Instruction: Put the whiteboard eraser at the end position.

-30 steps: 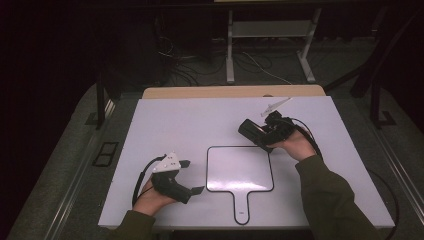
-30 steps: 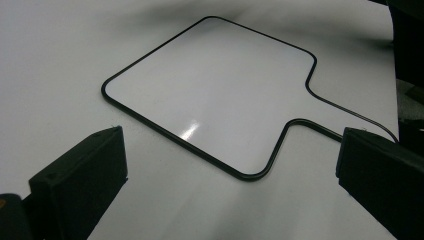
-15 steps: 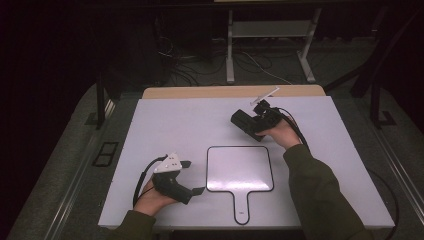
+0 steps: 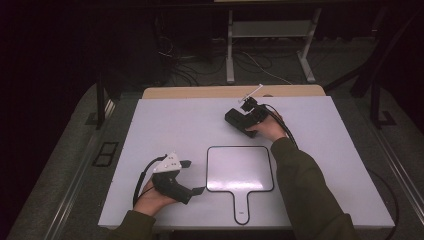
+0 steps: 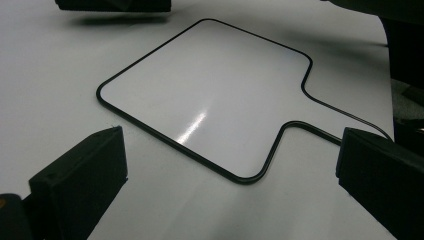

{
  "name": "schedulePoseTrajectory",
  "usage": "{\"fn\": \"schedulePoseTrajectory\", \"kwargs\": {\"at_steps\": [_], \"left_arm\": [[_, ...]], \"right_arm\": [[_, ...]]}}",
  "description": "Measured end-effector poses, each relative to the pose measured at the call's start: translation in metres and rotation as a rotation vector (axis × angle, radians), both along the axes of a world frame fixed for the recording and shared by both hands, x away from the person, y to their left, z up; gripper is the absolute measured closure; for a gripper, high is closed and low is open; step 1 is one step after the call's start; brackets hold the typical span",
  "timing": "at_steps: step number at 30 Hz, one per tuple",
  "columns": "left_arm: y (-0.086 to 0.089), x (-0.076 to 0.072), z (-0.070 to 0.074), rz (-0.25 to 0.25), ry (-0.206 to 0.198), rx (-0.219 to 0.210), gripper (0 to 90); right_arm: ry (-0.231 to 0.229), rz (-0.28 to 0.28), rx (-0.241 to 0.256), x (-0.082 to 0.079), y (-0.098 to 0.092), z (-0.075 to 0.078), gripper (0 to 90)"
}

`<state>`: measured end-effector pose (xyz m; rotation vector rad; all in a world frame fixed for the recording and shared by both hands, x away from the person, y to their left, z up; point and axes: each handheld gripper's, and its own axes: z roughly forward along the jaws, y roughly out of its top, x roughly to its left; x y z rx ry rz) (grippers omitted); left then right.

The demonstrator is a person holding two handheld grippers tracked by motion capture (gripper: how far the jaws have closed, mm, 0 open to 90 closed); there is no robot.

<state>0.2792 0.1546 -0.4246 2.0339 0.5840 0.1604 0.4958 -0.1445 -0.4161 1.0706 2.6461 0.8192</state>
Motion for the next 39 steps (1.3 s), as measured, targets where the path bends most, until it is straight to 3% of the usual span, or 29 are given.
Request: {"fn": "schedulePoseTrajectory", "kwargs": {"at_steps": [8,15,20,25,28,34,39], "left_arm": [[-0.001,0.000,0.000,-0.001,-0.002,-0.004,0.0],[-0.001,0.000,0.000,-0.004,0.000,-0.002,0.0],[-0.001,0.000,-0.001,-0.004,0.000,0.000,0.0],[-0.001,0.001,-0.001,0.000,0.004,0.000,0.0],[-0.002,0.001,-0.001,0.003,0.002,0.001,0.0],[-0.001,0.003,-0.001,0.010,0.010,0.002,0.0],[-0.002,0.003,-0.002,0.014,0.009,0.000,0.0]], "right_arm": [[0.001,0.007,-0.039,0.003,0.009,-0.015,38.4],[-0.010,0.000,-0.002,0.003,0.007,-0.016,38.4],[-0.010,-0.007,0.063,0.003,0.001,-0.008,35.0],[-0.083,-0.038,0.075,-0.002,-0.005,0.006,24.8],[-0.089,-0.047,0.108,-0.004,-0.009,0.013,23.5],[-0.138,-0.052,0.098,-0.014,-0.017,0.023,22.5],[-0.141,-0.053,0.161,-0.023,-0.027,0.026,21.5]]}}
